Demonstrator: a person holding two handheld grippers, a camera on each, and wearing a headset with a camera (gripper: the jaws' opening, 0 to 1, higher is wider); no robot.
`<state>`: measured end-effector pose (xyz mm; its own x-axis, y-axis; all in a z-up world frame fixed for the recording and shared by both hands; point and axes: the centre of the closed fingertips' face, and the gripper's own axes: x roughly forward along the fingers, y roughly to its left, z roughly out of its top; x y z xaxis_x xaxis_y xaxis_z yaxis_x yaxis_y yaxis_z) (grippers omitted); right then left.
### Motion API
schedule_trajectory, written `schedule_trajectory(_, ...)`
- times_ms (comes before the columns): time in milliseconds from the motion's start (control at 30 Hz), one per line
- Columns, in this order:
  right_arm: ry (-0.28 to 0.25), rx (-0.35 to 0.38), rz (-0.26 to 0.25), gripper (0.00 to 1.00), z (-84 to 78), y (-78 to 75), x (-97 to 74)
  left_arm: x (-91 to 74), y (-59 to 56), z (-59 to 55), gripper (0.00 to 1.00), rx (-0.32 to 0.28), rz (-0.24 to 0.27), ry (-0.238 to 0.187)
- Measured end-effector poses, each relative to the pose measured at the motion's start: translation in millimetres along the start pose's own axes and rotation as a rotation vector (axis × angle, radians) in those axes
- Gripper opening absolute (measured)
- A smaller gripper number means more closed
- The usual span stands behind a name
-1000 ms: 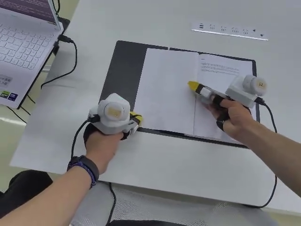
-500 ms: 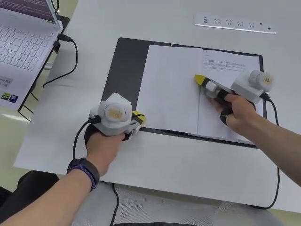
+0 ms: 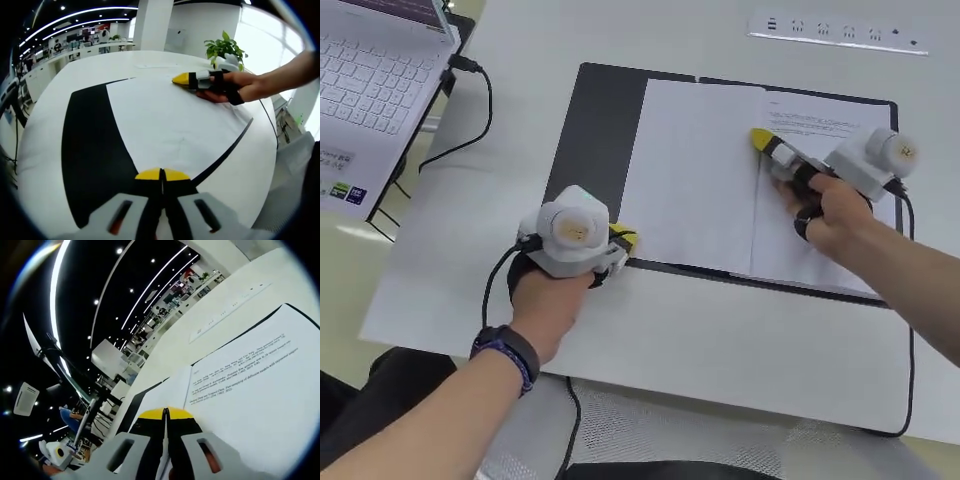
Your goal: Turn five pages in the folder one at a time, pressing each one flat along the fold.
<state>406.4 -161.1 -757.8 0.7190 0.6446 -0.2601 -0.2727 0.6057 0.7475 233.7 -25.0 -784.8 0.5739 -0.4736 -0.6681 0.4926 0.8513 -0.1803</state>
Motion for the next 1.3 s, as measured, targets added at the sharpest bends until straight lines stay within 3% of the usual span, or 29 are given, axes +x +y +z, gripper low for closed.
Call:
schedule_trajectory(500, -0.031, -0.013, -0.065, 0.00, 18.6, -7.3, 20.9, -1.2, 0.1, -0.4, 0.00, -0.011, -0.004, -0.018)
schedule_trajectory(667, -0.038, -0.008, -0.092, 0.00, 36.2, -25.3, 38.3, -2.3, -0.9, 0.2, 0.00, 0.002, -0.005, -0.018)
schedule_trajectory(1000, -0.107, 0.040, -0.118, 0.00, 49.8, -29.8, 46.1, -6.4, -2.5, 1.7, 0.00, 0.003, -0.009, -0.021)
schedule_trajectory(1300, -0.103, 0.026, -0.117, 0.00, 52.4, -36.1, 51.2, -7.6, -2.8, 2.5, 0.00, 0.004, -0.015, -0.017)
